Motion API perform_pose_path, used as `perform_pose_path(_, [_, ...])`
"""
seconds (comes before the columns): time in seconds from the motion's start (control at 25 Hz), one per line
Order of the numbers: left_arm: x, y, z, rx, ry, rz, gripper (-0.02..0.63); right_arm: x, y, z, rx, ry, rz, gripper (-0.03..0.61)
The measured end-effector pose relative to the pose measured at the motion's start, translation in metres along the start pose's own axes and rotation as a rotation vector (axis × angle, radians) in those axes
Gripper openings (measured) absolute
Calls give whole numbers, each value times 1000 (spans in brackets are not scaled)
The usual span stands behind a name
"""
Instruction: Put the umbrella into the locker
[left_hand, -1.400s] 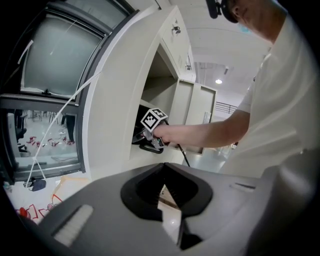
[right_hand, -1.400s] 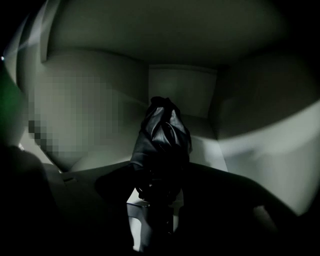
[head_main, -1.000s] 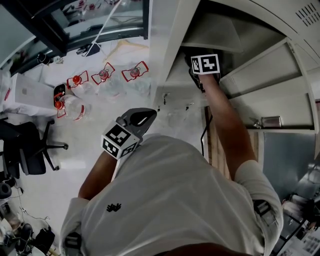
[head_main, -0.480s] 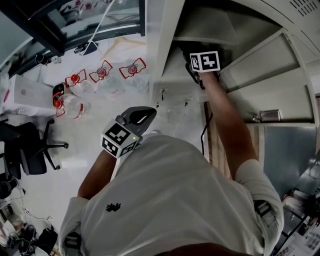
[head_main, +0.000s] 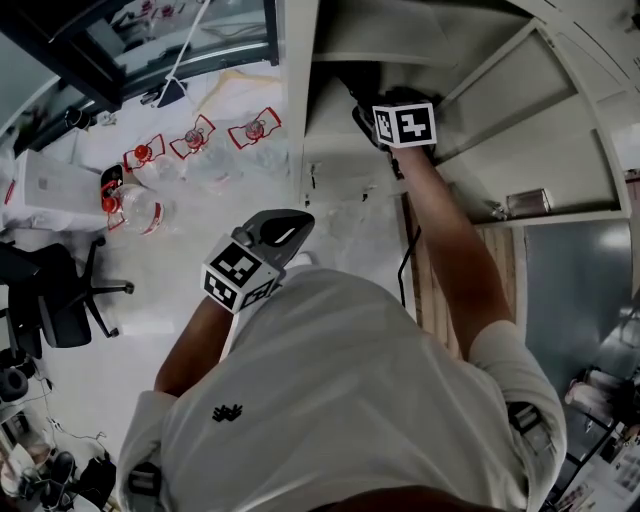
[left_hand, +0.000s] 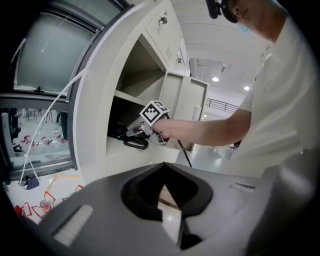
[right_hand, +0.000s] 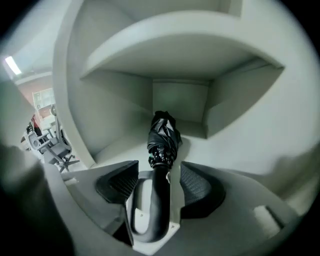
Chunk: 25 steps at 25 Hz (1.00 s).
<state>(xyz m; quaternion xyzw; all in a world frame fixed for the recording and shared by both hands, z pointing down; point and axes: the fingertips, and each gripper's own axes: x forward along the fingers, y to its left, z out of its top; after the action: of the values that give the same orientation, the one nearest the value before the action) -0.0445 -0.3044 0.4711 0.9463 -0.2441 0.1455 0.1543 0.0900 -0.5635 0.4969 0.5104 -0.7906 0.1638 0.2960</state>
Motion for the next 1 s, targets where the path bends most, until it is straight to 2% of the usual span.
perform_pose_path(0.64, [13, -104, -5, 22, -1, 6, 55, -109, 24, -33, -34, -92, 84, 258])
perform_pose_path(1.0, [18, -154, -20, 26, 2, 41, 55, -160, 44, -73, -45, -139, 147, 256])
